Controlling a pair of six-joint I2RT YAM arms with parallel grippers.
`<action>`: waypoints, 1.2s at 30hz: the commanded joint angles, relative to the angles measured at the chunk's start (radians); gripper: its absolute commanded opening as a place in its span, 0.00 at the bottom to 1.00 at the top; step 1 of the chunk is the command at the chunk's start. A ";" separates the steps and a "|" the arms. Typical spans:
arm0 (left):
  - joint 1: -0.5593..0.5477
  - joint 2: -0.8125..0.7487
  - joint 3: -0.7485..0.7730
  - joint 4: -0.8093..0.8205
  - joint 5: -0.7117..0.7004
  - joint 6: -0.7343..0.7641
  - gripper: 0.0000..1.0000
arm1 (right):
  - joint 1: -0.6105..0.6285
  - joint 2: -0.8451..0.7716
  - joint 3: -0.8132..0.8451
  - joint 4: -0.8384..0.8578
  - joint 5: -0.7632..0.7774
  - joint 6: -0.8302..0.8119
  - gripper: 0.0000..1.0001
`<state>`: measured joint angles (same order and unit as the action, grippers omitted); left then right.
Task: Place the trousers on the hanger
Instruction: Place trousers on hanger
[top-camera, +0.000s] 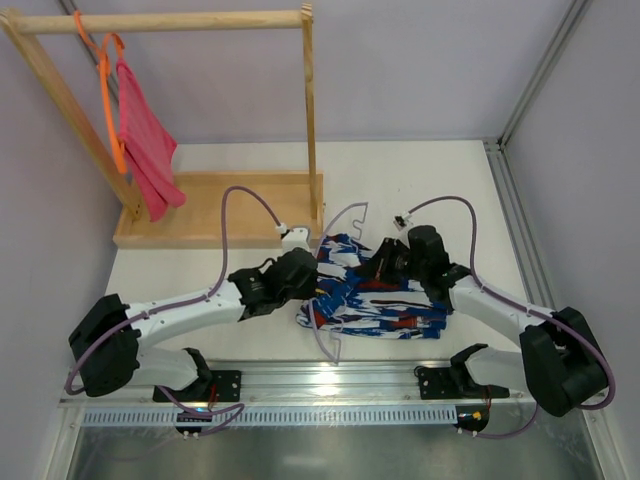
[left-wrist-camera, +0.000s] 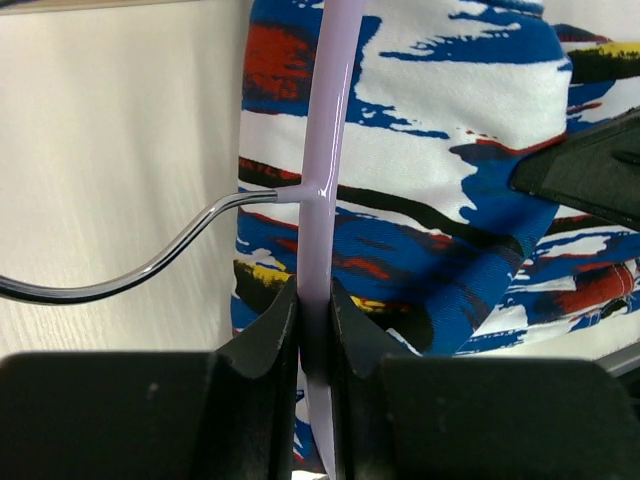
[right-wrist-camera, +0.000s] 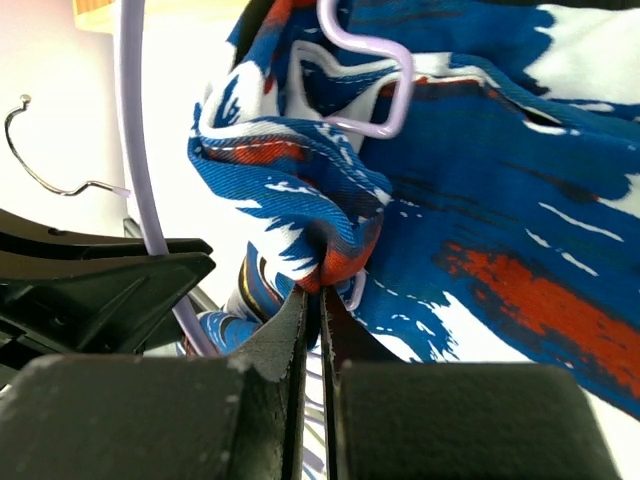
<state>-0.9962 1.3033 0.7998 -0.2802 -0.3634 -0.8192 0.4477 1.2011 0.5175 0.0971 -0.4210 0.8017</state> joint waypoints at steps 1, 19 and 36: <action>-0.018 -0.013 0.013 -0.031 0.078 0.112 0.00 | -0.029 0.002 0.058 0.116 0.001 -0.032 0.04; -0.013 0.197 0.211 -0.474 -0.106 0.014 0.00 | -0.228 -0.098 0.018 0.033 -0.125 -0.091 0.04; -0.025 0.025 0.205 -0.633 -0.137 -0.123 0.00 | -0.070 0.011 -0.146 0.288 -0.252 -0.064 0.04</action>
<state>-1.0172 1.3876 0.9943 -0.8669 -0.4305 -0.8898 0.3347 1.2045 0.3531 0.3038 -0.6270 0.7364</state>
